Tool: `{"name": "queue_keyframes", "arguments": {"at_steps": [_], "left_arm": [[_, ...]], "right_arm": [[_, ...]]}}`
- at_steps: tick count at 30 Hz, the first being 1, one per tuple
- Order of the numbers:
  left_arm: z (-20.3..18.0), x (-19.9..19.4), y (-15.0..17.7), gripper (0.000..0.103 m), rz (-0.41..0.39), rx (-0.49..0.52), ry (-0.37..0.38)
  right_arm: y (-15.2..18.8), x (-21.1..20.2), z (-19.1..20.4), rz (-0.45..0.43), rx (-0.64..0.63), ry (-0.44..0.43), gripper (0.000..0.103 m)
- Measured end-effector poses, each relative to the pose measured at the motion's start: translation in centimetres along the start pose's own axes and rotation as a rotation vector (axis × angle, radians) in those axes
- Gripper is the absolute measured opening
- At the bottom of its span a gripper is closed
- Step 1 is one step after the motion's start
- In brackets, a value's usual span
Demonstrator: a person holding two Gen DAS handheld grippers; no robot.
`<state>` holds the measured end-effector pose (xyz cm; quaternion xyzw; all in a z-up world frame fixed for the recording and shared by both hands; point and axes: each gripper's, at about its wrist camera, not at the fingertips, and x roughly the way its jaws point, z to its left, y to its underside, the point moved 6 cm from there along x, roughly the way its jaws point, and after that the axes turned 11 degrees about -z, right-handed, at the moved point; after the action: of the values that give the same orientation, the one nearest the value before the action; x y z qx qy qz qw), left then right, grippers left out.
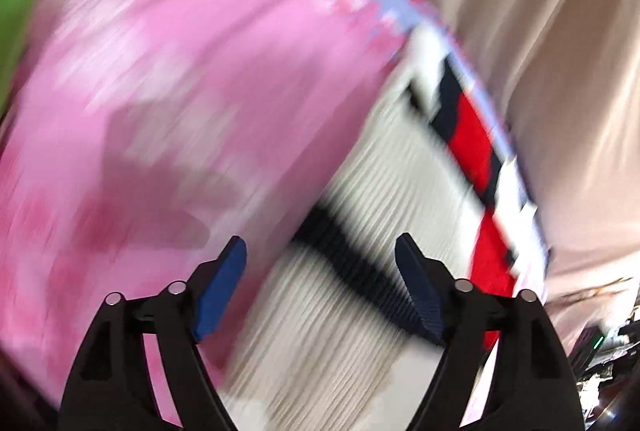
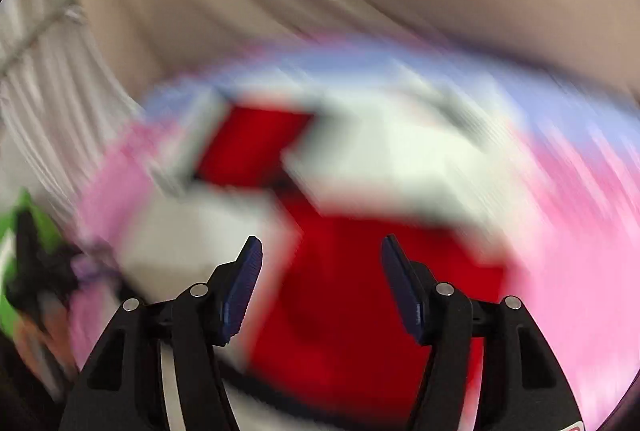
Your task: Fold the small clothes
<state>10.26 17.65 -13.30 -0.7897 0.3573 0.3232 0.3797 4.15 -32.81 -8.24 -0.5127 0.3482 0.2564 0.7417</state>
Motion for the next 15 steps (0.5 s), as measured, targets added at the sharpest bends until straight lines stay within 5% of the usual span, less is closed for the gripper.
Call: {"name": "queue_keyframes", "arguments": {"at_steps": [3,6,10,12,13,14,15], "left_arm": [[2.1,-1.7,4.6,0.078,0.054,-0.06,-0.018],[1.6,-2.4,6.5,0.083,0.054,-0.03,-0.072],[0.0,-1.7,7.0,0.08,0.064,0.015,-0.092],[-0.8,-1.5,7.0,0.047,0.087,0.013,-0.052],[-1.5,-1.0,7.1,0.035,0.125,0.009,-0.016],[-1.6,-0.7,7.4,0.013,0.157,0.007,-0.001],[-2.0,-0.8,7.3,0.013,0.17,0.005,0.009]], "right_arm": [[9.3,-4.1,-4.9,0.147,0.1,0.05,0.062],[14.5,-5.1,-4.1,0.213,0.139,-0.006,0.062],[15.0,-3.5,-0.6,0.149,0.144,-0.075,0.071],[13.6,-2.3,0.7,0.105,0.117,-0.073,0.067],[13.0,-1.7,0.8,0.095,0.122,-0.077,0.06],[12.3,-1.1,1.0,0.101,0.136,-0.086,0.035],[11.9,-0.9,0.8,0.109,0.153,-0.094,0.01]]}}
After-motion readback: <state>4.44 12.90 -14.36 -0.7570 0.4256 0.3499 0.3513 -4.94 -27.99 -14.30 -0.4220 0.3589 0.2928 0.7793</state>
